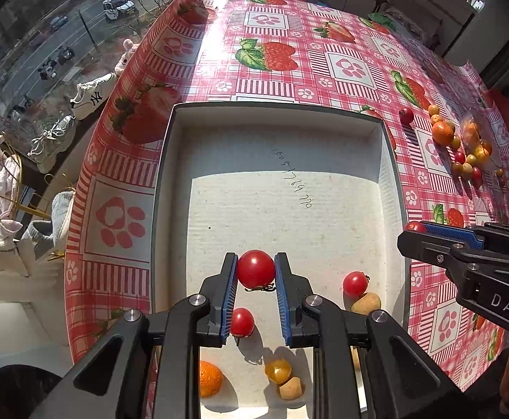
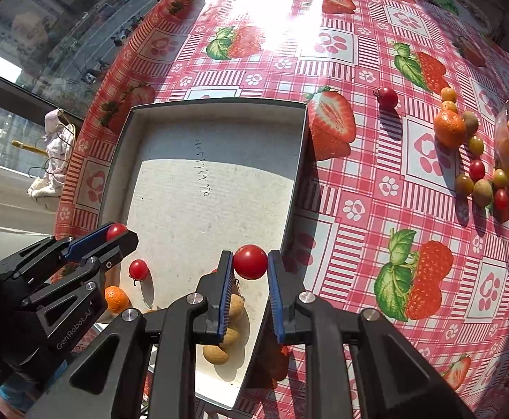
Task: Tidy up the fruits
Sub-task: 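Carry both red cherry tomatoes over the white tray, then open the left gripper to drop its tomato while the right gripper releases its tomato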
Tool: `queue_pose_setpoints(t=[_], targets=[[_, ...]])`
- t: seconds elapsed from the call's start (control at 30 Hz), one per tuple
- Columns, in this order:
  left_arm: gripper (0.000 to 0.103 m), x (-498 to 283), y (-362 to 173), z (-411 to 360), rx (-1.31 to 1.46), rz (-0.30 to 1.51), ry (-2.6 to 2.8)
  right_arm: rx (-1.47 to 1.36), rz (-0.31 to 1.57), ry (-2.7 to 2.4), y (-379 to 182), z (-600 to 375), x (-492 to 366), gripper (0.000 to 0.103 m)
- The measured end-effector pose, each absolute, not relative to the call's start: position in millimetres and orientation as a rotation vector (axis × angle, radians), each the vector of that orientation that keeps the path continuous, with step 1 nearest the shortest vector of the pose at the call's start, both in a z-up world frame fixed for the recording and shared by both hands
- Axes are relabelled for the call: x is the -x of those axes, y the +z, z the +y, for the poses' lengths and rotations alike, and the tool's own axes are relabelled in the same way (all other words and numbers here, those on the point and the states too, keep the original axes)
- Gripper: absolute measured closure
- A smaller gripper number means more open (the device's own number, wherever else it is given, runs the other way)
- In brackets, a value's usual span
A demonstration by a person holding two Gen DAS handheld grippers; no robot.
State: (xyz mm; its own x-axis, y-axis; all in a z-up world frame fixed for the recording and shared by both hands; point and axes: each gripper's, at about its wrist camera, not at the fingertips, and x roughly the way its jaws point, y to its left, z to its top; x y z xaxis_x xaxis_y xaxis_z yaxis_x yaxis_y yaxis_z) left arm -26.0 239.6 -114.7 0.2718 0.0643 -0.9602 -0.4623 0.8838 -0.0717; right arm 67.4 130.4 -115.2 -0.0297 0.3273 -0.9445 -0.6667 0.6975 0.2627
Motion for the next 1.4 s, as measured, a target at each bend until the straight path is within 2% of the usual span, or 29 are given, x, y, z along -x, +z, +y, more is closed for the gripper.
queue_pose_setpoints(t=[1.4], targets=[[0.08, -2, -159, 247, 0.313, 1.308, 0.395, 0.438, 1.401, 0.783, -166, 190, -66, 0.082]])
